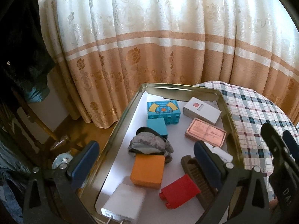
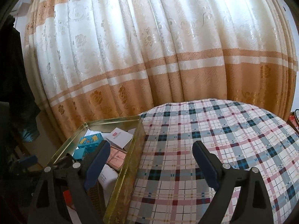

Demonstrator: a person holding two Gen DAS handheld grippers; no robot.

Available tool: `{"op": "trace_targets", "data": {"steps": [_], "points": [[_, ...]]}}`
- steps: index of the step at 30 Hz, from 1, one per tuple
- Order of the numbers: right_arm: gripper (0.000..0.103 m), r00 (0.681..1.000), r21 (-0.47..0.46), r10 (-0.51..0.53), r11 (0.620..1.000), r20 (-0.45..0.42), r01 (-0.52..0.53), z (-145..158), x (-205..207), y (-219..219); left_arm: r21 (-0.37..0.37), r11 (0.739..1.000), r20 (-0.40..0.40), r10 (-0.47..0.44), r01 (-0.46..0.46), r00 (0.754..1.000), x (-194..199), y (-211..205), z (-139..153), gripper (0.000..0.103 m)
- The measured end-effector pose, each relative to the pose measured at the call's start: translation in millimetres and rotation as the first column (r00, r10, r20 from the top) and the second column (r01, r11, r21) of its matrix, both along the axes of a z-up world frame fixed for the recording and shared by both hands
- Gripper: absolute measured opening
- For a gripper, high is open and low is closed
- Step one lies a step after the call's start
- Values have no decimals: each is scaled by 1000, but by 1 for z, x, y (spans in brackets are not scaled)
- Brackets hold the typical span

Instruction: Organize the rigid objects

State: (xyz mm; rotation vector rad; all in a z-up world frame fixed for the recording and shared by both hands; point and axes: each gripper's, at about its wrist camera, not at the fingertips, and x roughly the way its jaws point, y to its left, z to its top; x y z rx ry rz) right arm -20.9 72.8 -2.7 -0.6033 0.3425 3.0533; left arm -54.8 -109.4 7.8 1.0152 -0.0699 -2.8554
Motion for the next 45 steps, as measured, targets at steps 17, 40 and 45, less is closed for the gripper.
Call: {"op": "trace_targets", "data": {"steps": [17,40,45], "points": [[92,985,53,-26,998,-169,36,17,24,-8,-53,999,-118,7,-13,993,24,6,12,102],[92,983,64,-20,997,-184,32,17,27,-12,10,1000,-130,27,-26,991,29,2,17,103],[92,983,58,-22,998,-184,33,17,27,-13,-10,999,-161,38,-40,986,33,3,17,103]]}}
